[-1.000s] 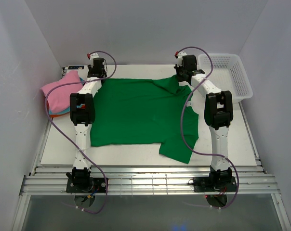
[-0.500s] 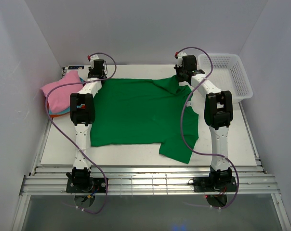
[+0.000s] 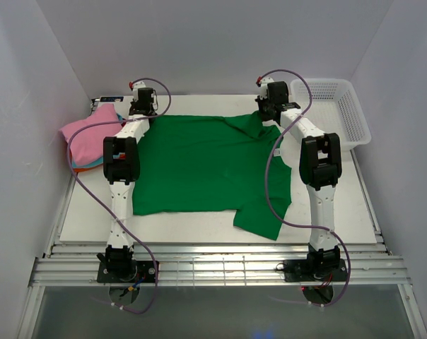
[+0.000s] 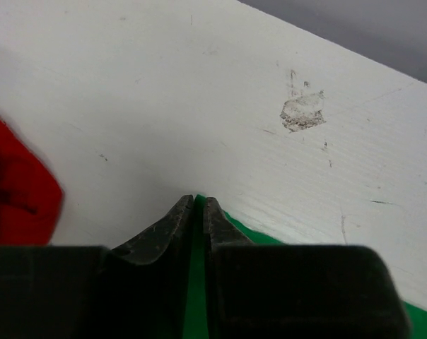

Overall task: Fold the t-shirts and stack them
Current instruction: Fold the tshirt

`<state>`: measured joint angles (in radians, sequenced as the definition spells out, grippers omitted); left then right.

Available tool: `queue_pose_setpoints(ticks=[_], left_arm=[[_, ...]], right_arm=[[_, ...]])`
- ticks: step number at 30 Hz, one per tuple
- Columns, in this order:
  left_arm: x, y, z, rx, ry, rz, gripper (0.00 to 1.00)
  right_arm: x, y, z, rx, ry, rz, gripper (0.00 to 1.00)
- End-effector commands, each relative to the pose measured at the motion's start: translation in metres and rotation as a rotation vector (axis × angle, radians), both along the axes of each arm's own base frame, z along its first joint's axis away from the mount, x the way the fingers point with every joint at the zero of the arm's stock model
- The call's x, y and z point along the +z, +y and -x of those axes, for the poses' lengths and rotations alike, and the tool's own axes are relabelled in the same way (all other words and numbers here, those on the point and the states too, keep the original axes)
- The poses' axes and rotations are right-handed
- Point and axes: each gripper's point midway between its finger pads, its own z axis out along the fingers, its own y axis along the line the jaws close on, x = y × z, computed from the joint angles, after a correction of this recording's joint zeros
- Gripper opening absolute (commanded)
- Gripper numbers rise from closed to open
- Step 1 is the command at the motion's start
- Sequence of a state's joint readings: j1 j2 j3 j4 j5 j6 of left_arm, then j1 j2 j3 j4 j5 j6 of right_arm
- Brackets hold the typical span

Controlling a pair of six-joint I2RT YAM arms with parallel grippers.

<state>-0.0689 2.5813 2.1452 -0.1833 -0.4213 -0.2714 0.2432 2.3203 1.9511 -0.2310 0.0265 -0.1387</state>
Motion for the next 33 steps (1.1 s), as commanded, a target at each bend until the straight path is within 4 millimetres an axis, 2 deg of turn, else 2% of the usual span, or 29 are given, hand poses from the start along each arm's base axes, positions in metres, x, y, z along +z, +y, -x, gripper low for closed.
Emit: queue_pose_setpoints(ticks=[1,4,8,10,13,16,17,18,19,21,23,24,25,27,28,30,31,32,33], left_arm=[[0.002,-0.002,-0.003,-0.007,-0.004,-0.001,0.22],[-0.001,-0.001,-0.003,-0.008,0.002,-0.006,0.19],[-0.002,-0.001,-0.003,-0.004,0.004,-0.011,0.03],[0.001,0.000,-0.003,-0.001,-0.001,-0.012,0.00],[0.016,0.001,-0.001,0.012,-0.025,-0.007,0.00],[0.040,0.003,0.008,0.029,-0.070,0.000,0.00],[0.036,0.005,0.016,0.035,-0.070,0.000,0.00],[0.058,0.005,0.019,0.037,-0.109,0.006,0.00],[0.064,0.005,0.022,0.042,-0.121,0.012,0.00],[0.076,0.006,0.034,0.050,-0.138,0.022,0.00],[0.078,0.006,0.043,0.059,-0.143,0.041,0.00],[0.068,0.006,0.053,0.061,-0.116,0.047,0.00],[0.077,0.006,0.057,0.070,-0.135,0.063,0.00],[0.072,0.006,0.069,0.081,-0.121,0.072,0.00],[0.072,0.006,0.076,0.085,-0.138,0.079,0.00],[0.069,0.006,0.084,0.081,-0.140,0.087,0.00],[0.065,0.005,0.091,0.076,-0.136,0.090,0.00],[0.062,0.005,0.094,0.074,-0.127,0.088,0.00],[0.059,0.006,0.098,0.073,-0.118,0.085,0.00]], right_arm=[[0.006,0.000,-0.011,-0.001,-0.030,-0.002,0.08],[0.007,0.000,-0.012,-0.002,-0.034,-0.001,0.08],[0.008,-0.001,-0.014,-0.008,-0.040,0.000,0.08],[0.010,-0.001,-0.016,-0.014,-0.044,-0.004,0.08],[0.030,0.001,-0.020,-0.021,-0.074,-0.022,0.08],[0.056,0.002,-0.021,-0.021,-0.114,-0.038,0.08],[0.062,0.002,-0.020,-0.022,-0.122,-0.041,0.08],[0.067,0.001,-0.019,-0.024,-0.128,-0.043,0.08],[0.078,0.001,-0.017,-0.024,-0.143,-0.047,0.08],[0.085,0.000,-0.013,-0.023,-0.142,-0.051,0.08],[0.091,0.000,-0.004,-0.019,-0.132,-0.059,0.08],[0.090,0.000,0.000,-0.019,-0.124,-0.063,0.08],[0.088,0.000,0.008,-0.015,-0.108,-0.069,0.08],[0.084,-0.001,0.018,-0.014,-0.091,-0.072,0.08],[0.078,-0.003,0.030,-0.016,-0.070,-0.069,0.08],[0.079,-0.004,0.039,-0.015,-0.082,-0.075,0.08],[0.089,-0.005,0.046,-0.016,-0.098,-0.083,0.08],[0.075,-0.006,0.057,-0.015,-0.068,-0.076,0.08],[0.082,-0.008,0.062,-0.018,-0.079,-0.080,0.08]])
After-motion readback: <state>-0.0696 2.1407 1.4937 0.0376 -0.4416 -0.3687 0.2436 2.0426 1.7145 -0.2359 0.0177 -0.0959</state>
